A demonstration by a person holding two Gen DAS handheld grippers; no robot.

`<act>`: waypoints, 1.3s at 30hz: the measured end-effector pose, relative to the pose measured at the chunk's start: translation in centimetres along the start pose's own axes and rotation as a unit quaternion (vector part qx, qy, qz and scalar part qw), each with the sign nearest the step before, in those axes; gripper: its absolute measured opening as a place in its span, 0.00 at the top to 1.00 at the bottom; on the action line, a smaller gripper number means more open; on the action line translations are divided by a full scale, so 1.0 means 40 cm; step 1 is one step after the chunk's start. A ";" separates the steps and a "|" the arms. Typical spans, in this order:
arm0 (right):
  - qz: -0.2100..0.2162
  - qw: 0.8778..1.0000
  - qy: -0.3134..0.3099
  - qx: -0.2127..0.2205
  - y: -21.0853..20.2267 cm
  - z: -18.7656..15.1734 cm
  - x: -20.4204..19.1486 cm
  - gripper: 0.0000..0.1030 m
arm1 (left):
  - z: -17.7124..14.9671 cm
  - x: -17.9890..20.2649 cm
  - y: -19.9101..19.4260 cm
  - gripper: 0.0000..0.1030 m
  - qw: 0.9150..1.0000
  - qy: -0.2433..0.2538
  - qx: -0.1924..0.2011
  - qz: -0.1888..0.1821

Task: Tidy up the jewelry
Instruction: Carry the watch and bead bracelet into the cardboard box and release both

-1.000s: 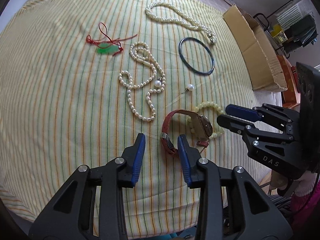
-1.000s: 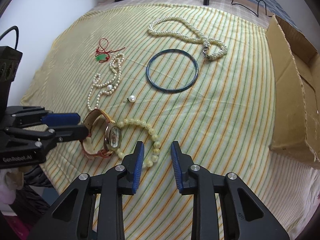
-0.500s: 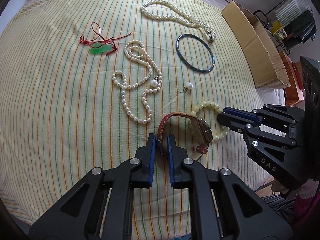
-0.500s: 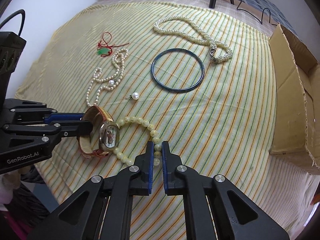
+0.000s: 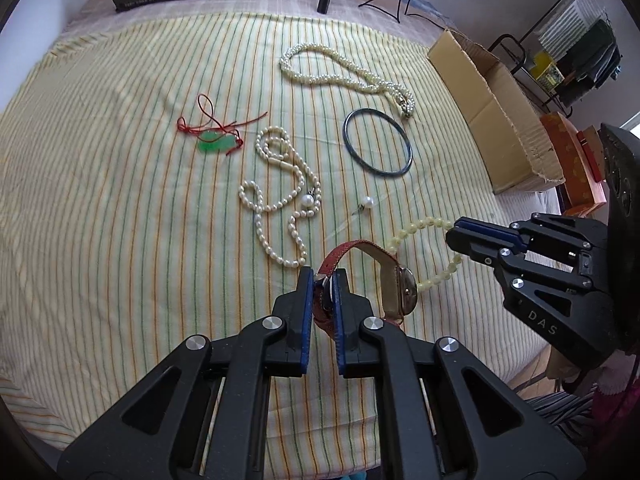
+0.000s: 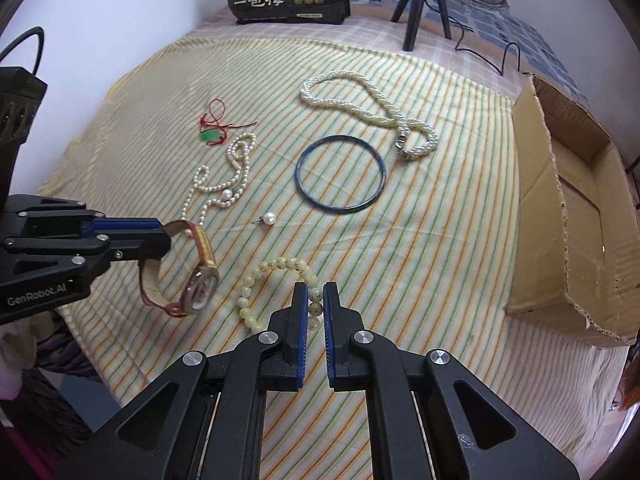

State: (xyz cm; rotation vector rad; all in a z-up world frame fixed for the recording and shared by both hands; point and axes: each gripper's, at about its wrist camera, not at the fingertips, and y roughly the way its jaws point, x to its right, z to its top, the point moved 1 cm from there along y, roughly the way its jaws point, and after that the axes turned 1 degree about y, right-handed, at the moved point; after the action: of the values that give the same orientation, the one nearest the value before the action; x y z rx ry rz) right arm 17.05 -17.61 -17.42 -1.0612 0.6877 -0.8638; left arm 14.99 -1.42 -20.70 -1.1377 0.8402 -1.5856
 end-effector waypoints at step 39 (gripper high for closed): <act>-0.061 0.967 0.161 0.190 -0.315 0.057 0.353 0.94 | 0.194 0.325 -0.060 0.93 0.991 0.046 0.091 -0.085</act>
State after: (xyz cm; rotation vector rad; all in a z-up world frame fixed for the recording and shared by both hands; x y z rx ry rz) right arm 22.68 -31.70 -5.88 -0.6277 0.6946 -1.2379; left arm 20.43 -13.16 -12.48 -1.0341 0.6563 -1.8272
